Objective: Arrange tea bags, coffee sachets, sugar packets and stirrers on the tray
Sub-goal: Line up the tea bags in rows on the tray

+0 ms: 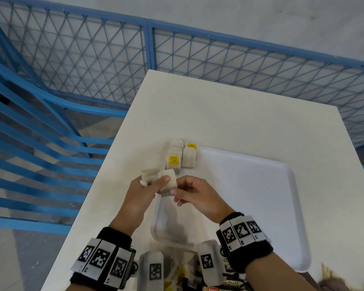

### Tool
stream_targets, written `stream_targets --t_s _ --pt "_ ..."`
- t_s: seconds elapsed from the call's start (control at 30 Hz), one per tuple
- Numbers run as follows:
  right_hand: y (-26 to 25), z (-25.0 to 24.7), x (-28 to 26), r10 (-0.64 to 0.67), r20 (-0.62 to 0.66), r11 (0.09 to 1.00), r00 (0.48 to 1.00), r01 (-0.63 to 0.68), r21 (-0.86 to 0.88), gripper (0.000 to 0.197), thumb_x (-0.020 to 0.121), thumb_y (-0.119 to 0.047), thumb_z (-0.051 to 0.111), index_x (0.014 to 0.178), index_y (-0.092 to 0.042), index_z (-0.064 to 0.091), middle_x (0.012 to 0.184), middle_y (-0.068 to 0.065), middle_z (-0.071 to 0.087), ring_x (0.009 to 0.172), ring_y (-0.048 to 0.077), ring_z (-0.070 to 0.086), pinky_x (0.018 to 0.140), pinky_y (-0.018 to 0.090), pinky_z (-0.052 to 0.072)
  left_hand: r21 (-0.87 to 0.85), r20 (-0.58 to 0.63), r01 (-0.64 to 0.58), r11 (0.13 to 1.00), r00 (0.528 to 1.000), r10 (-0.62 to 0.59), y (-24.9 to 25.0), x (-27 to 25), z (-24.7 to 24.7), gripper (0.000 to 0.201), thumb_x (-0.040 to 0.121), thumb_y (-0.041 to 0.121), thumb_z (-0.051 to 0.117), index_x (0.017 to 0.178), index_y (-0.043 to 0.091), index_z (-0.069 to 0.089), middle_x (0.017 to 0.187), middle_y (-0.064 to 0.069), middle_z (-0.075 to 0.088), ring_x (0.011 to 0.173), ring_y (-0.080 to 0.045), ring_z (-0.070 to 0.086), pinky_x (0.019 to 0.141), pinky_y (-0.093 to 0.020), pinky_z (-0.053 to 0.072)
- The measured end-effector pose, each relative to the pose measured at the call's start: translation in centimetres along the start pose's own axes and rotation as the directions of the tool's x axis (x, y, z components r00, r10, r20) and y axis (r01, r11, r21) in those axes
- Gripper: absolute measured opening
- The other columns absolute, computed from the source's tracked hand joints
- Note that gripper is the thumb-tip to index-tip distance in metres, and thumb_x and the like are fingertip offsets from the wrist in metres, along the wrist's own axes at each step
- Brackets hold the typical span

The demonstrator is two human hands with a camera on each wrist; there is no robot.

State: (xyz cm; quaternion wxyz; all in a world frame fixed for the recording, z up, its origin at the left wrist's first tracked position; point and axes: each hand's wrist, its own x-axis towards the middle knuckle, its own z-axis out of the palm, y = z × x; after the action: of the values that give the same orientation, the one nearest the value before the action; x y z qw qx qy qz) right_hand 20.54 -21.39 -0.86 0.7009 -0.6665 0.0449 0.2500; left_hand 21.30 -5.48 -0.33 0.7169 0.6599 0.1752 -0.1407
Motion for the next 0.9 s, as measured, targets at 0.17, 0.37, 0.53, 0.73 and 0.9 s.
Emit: stream_targets --t_s 0.17,0.37,0.53,0.73,0.9 --pt "0.4 -0.5 0.5 -0.004 -0.07 0.999 0.998 0.001 -0.051 0.013 0.084 -0.004 0.065 0.097 -0.003 0.065 0.085 0.003 0.065 0.072 0.009 0.06 0.067 0.017 0.053 -0.017 -0.057 -0.014 1.0 0.998 0.013 0.0 -0.1 -0.1 0.004 0.083 0.015 0.067 0.087 0.015 0.066 0.065 0.007 0.061 0.054 -0.002 0.053 0.058 -0.019 0.043" --pt "0.8 -1.8 2.2 0.013 -0.36 1.0 0.933 -0.016 -0.005 0.011 0.083 -0.001 0.065 0.094 0.0 0.062 0.076 0.008 0.064 0.064 0.016 0.06 0.059 0.018 0.054 -0.236 0.01 0.101 0.967 0.995 -0.102 0.3 -0.4 -0.9 0.012 0.093 0.009 0.051 0.092 0.008 0.063 0.088 -0.005 0.062 0.08 -0.019 0.063 0.082 -0.029 0.049" --pt "1.0 -2.6 3.8 0.053 -0.522 0.998 0.852 -0.063 -0.001 0.016 0.08 -0.005 0.07 0.089 -0.004 0.057 0.075 0.01 0.064 0.061 0.02 0.062 0.068 0.03 0.058 -0.265 0.037 0.12 0.957 0.993 -0.115 0.0 -0.6 -1.1 0.018 0.094 -0.002 0.041 0.095 0.003 0.058 0.102 -0.005 0.059 0.096 -0.026 0.064 0.094 -0.035 0.049" --pt "1.2 -2.8 4.9 -0.044 -0.572 0.967 0.819 -0.109 -0.23 0.015 0.078 -0.01 0.071 0.08 -0.011 0.056 0.066 0.002 0.064 0.071 0.025 0.066 0.078 0.036 0.056 -0.202 0.028 0.095 0.975 0.995 -0.091 -0.6 -0.8 -1.4 0.016 0.091 -0.003 0.052 0.097 0.01 0.06 0.098 -0.004 0.064 0.096 -0.019 0.063 0.084 -0.027 0.055" --pt "1.5 -2.8 5.2 -0.058 -0.59 0.951 0.806 -0.135 -0.278 0.013 0.08 -0.01 0.07 0.085 -0.007 0.059 0.072 0.007 0.065 0.066 0.023 0.065 0.074 0.033 0.056 -0.119 0.014 0.079 0.99 0.997 -0.078 -0.7 -0.7 -1.6 0.016 0.085 0.0 0.061 0.094 0.014 0.06 0.096 -0.01 0.064 0.094 -0.024 0.061 0.085 -0.031 0.05"
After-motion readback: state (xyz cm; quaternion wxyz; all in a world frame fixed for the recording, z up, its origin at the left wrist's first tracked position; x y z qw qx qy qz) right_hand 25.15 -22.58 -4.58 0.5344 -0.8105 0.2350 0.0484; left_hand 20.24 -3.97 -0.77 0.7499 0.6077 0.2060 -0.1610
